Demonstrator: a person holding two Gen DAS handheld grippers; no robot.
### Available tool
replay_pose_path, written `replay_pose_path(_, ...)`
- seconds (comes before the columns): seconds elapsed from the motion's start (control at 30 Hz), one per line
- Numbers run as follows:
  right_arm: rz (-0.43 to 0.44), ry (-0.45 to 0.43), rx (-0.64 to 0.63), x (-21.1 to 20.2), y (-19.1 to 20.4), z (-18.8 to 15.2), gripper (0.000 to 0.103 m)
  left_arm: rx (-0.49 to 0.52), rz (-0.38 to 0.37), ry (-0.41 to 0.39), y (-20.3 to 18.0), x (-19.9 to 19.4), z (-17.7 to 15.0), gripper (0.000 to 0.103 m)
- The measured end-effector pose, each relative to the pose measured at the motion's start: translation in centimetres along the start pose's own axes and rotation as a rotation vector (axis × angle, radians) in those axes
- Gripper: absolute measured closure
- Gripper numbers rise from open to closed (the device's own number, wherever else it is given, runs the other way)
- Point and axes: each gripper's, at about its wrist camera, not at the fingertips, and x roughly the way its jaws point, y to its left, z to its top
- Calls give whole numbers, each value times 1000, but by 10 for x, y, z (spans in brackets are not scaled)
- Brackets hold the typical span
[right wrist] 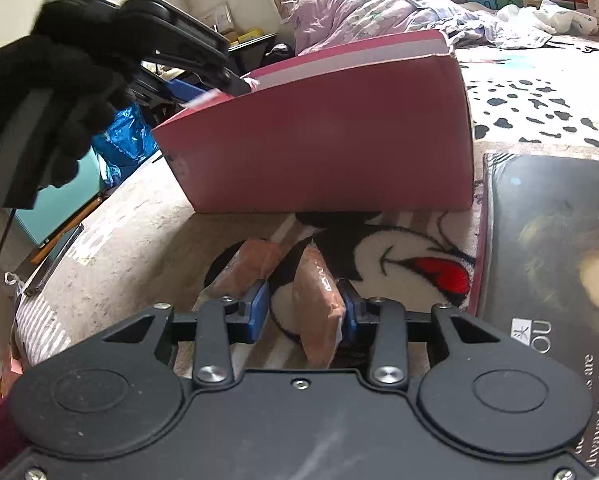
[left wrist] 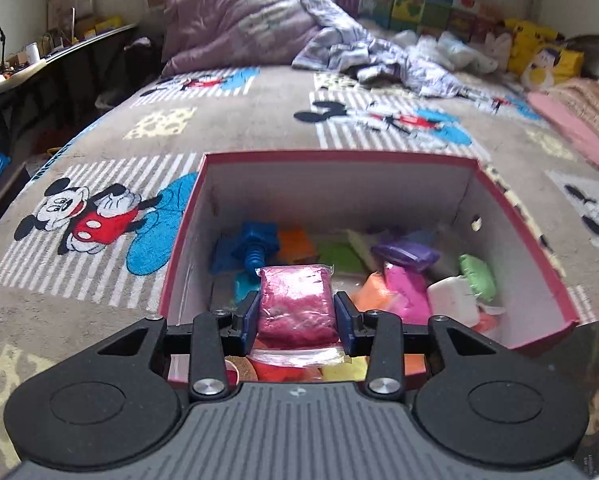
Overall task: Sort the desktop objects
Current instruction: 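Lower the red bag into the shoebox and open the left tool while the right tool holds the orange bag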
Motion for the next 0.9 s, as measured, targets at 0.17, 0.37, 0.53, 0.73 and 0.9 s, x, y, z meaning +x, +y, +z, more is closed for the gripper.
replay_pose_path(0.17, -6, -8, -1, -1, -2, 2, 66, 47, 53, 55, -5, 15, 3, 65)
replay_pose_path(0.37, -25, -21, -12, -3, -3, 4, 66, 59, 105, 96, -4, 23, 0, 64)
replay_pose_path(0.53, -45, -27, -28, -4, -2, 5, 66, 78, 137, 89, -4, 20, 0, 50)
replay_pose_path(0.73, -113, -56, -54, -9, -2, 7, 49, 167, 186, -44, -17, -20, -3, 50)
replay_pose_path(0.9, -155, -79, -162, -15, 8, 9, 39, 144, 138, -163, -24, -78, -27, 50)
